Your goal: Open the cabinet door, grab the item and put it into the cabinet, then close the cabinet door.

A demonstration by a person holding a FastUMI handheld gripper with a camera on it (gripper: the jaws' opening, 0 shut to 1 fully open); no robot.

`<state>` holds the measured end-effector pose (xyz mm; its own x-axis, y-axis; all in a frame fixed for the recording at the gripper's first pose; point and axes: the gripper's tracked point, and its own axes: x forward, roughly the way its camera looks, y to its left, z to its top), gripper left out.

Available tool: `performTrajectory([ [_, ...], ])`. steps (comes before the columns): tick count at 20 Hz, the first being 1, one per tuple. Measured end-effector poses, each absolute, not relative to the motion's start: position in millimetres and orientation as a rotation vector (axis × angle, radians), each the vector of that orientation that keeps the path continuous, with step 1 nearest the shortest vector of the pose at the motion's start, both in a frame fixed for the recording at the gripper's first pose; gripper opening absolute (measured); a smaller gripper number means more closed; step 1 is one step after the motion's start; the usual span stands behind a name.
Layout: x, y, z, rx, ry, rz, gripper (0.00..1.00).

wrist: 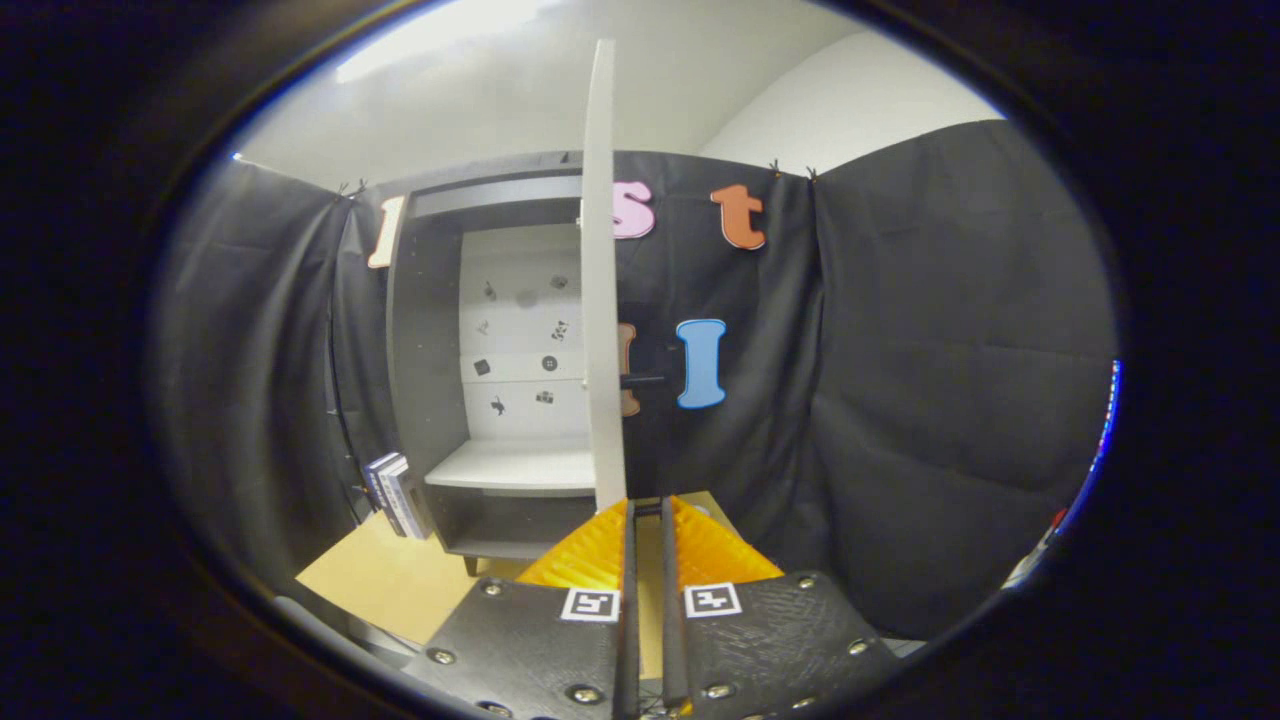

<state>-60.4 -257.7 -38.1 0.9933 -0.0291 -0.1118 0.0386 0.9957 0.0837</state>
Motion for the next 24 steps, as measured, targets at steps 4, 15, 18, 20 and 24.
performTrajectory([
  [4, -77, -218, -33, 0.140, 0.084, -0.046, 0.15],
  [15, -60, -70, -103, 0.097, 0.191, 0.021, 0.95],
  [18, -38, -32, -130, 0.100, 0.209, 0.048, 0.96],
  [20, -23, -8, -156, 0.090, 0.238, 0.067, 0.96],
  [24, 0, 26, -213, 0.092, 0.307, 0.095, 0.97],
])
